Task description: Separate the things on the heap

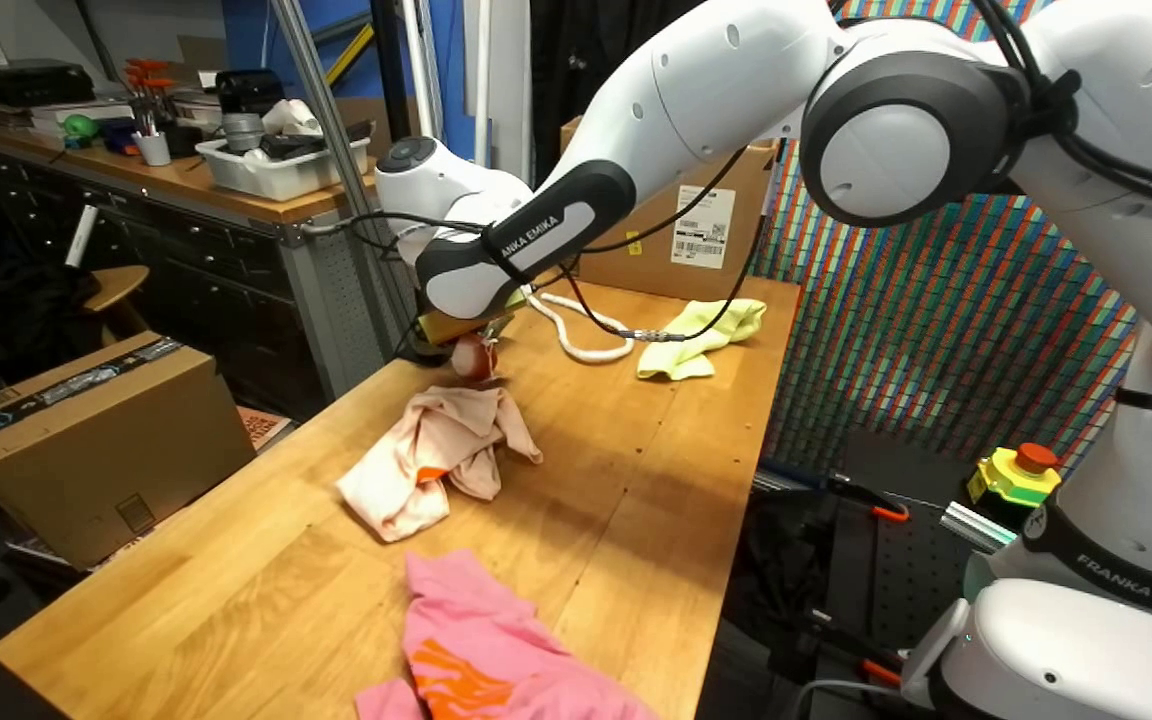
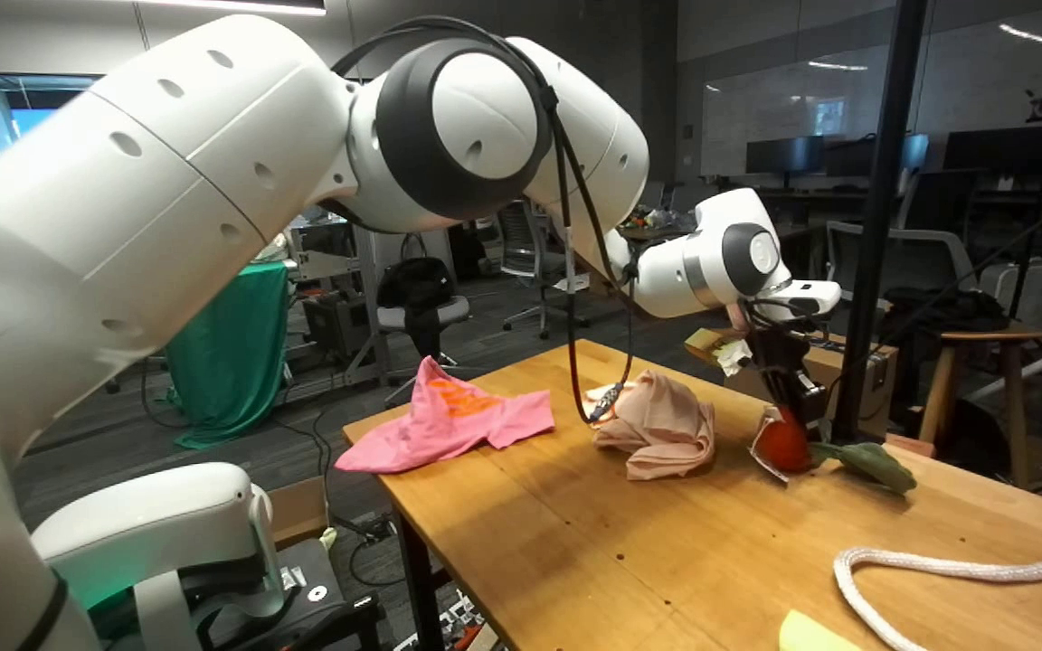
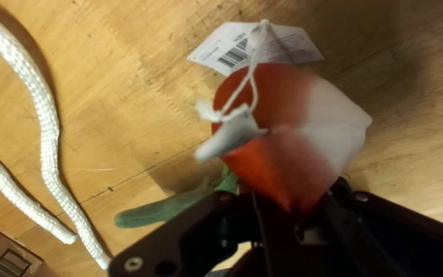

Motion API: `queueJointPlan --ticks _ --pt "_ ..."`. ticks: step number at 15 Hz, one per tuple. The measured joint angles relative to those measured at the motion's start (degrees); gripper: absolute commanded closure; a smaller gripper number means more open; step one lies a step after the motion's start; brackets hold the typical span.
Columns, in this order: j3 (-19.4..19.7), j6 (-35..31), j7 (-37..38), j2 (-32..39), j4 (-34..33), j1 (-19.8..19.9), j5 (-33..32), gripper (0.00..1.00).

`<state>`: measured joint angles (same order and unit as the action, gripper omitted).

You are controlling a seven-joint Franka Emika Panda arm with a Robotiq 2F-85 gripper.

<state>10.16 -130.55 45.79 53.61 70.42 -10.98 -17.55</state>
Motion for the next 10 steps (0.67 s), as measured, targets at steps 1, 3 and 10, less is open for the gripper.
queueJointPlan --ticks 1,3,10 --pt "0.14 0.00 0.04 -0.29 0.05 -0.03 0.00 0.93" --pt "0.56 0.00 0.24 -1.33 0.59 -0.23 0.00 0.93" --pt "2.75 0.10 1.76 -7.45 6.50 -2.34 -0.59 0.93"
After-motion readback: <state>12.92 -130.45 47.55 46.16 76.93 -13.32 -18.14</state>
